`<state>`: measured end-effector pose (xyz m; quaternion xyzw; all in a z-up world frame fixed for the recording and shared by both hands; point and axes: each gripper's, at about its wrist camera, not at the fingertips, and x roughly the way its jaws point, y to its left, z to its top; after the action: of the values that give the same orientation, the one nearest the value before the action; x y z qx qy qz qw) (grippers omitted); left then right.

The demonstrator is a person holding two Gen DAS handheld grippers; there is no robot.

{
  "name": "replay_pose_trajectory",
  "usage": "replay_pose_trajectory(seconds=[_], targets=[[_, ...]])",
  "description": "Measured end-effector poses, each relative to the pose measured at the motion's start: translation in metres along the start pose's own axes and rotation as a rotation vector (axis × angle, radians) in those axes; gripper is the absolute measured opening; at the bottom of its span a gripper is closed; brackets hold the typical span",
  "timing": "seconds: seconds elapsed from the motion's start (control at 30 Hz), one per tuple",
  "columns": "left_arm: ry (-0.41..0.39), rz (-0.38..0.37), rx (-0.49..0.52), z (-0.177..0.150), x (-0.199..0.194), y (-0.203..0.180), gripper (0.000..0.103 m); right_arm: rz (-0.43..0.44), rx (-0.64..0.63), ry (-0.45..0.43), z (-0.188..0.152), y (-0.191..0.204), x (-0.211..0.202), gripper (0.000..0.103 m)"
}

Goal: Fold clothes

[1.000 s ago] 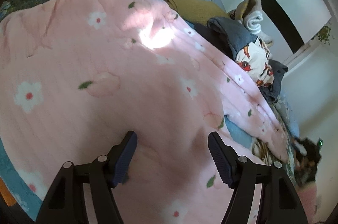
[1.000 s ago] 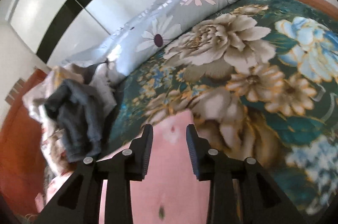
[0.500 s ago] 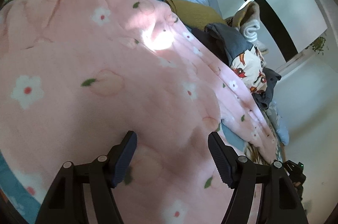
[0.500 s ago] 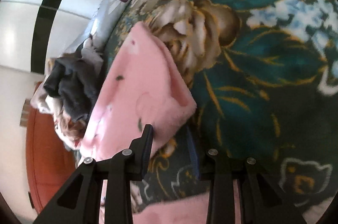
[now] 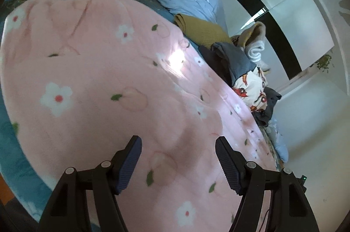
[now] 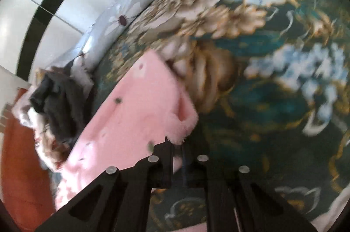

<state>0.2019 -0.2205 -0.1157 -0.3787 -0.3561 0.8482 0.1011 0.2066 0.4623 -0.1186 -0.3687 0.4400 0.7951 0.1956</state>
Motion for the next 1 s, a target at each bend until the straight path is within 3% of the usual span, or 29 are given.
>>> replay_pose_trajectory(seconds=[0.07, 0.13, 0.27, 0.33, 0.43, 0.53, 0.63, 0.73, 0.83, 0.87, 0.9, 0.93, 1.0], targets=[[-0.025, -0.008, 0.005, 0.003, -0.013, 0.004, 0.073, 0.040, -0.003, -0.019, -0.006, 0.002, -0.018, 0.014], [-0.048, -0.009, 0.008, 0.008, -0.023, 0.007, 0.073, 0.072, -0.012, -0.041, -0.012, 0.005, -0.041, 0.028], [-0.117, 0.065, 0.014, 0.020, -0.047, 0.023, 0.073, 0.099, -0.079, -0.079, -0.036, 0.000, -0.102, 0.031], [-0.148, 0.104, 0.000, 0.025, -0.058, 0.036, 0.073, 0.079, -0.083, -0.094, -0.050, -0.021, -0.134, 0.039], [-0.184, 0.150, -0.041, 0.031, -0.071, 0.057, 0.073, 0.040, -0.038, -0.072, -0.072, -0.062, -0.159, 0.043], [-0.208, 0.171, -0.096, 0.034, -0.080, 0.077, 0.073, 0.025, 0.048, -0.018, -0.097, -0.106, -0.167, 0.043], [-0.218, 0.174, -0.137, 0.036, -0.087, 0.091, 0.073, 0.071, 0.157, 0.035, -0.117, -0.136, -0.155, 0.043], [-0.231, 0.177, -0.153, 0.034, -0.093, 0.100, 0.073, 0.101, 0.215, 0.075, -0.125, -0.143, -0.134, 0.043], [-0.243, 0.181, -0.173, 0.033, -0.098, 0.108, 0.073, 0.111, 0.241, 0.030, -0.124, -0.138, -0.129, 0.046], [-0.245, 0.182, -0.183, 0.033, -0.098, 0.110, 0.073, 0.112, 0.234, 0.014, -0.122, -0.134, -0.128, 0.045], [-0.248, 0.179, -0.191, 0.032, -0.098, 0.112, 0.073, 0.103, 0.218, 0.003, -0.121, -0.129, -0.128, 0.029], [-0.249, 0.178, -0.195, 0.032, -0.098, 0.113, 0.073, 0.098, 0.205, -0.002, -0.119, -0.124, -0.128, 0.004], [-0.252, 0.176, -0.201, 0.032, -0.099, 0.116, 0.073, 0.085, 0.188, -0.016, -0.118, -0.115, -0.132, 0.004]])
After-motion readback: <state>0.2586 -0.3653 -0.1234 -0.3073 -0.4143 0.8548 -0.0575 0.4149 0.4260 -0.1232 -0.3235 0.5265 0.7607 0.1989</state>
